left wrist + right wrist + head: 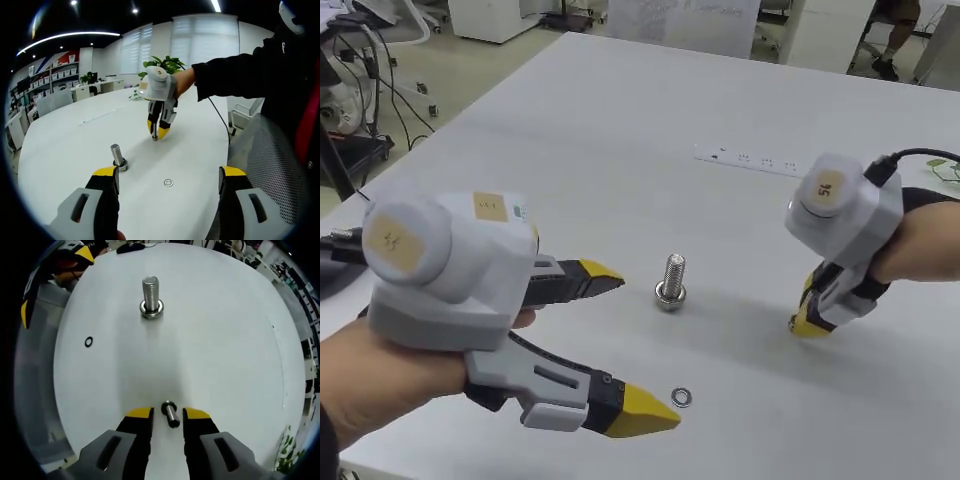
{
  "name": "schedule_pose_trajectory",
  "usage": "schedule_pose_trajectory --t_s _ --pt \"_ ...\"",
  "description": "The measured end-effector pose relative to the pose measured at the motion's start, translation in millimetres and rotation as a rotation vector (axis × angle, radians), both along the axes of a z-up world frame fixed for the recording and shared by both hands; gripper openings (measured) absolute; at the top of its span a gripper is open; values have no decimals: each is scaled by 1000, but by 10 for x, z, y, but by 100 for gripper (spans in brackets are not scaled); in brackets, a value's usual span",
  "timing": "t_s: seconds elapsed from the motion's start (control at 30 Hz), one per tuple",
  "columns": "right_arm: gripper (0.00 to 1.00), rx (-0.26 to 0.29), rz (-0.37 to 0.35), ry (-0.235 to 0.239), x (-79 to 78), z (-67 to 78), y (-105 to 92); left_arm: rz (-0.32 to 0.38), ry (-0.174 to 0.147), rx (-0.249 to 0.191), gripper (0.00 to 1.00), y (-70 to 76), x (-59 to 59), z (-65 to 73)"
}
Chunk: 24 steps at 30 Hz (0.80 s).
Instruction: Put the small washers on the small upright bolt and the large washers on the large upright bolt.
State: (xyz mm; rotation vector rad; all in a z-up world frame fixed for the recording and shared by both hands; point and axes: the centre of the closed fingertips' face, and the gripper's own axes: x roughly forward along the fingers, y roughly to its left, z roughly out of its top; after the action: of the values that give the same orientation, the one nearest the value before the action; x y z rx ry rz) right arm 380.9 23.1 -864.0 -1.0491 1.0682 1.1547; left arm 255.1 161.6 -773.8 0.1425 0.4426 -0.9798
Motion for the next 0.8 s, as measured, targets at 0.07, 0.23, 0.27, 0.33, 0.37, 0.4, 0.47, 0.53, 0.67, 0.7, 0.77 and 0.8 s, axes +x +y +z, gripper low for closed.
schedule_pose_trajectory --t_s 0.07,0.23,0.27,0.33,0.37,0.4,0.47,0.53,0.67,0.7,0.77,0.8 --pt "29 3 -4 -7 8 4 -13 0 0 0 81 1 -1 -3" --pt "32 17 -17 -15 13 33 -35 -3 0 0 81 -1 -5 -9" --pt "32 19 -20 -16 11 40 -42 -3 0 -1 81 -2 -6 -10" --pt "33 23 -23 -21 13 52 -53 -4 -1 0 81 -6 -8 -13" --pt "34 24 -24 -23 11 57 -58 -4 -1 0 81 -7 -9 -13" --pt "35 24 -25 -24 9 62 -64 -5 -1 0 81 -8 -9 -13" --pt "35 25 -25 -27 0 76 -76 -4 -2 -1 81 -9 -8 -11" --pt "36 29 -27 -28 -7 84 -84 -3 -3 -1 81 -8 -6 -10" --pt "36 26 -32 -29 -29 93 -129 -4 -5 -2 81 -12 -7 -2" --pt "36 26 -34 -28 -37 98 -142 -3 -6 -1 81 -10 -6 -1" --pt "36 24 -36 -24 -55 102 -162 -4 -5 -2 81 -11 -6 1" --pt "36 23 -38 -22 -64 105 -174 -4 -5 -1 81 -11 -5 1"
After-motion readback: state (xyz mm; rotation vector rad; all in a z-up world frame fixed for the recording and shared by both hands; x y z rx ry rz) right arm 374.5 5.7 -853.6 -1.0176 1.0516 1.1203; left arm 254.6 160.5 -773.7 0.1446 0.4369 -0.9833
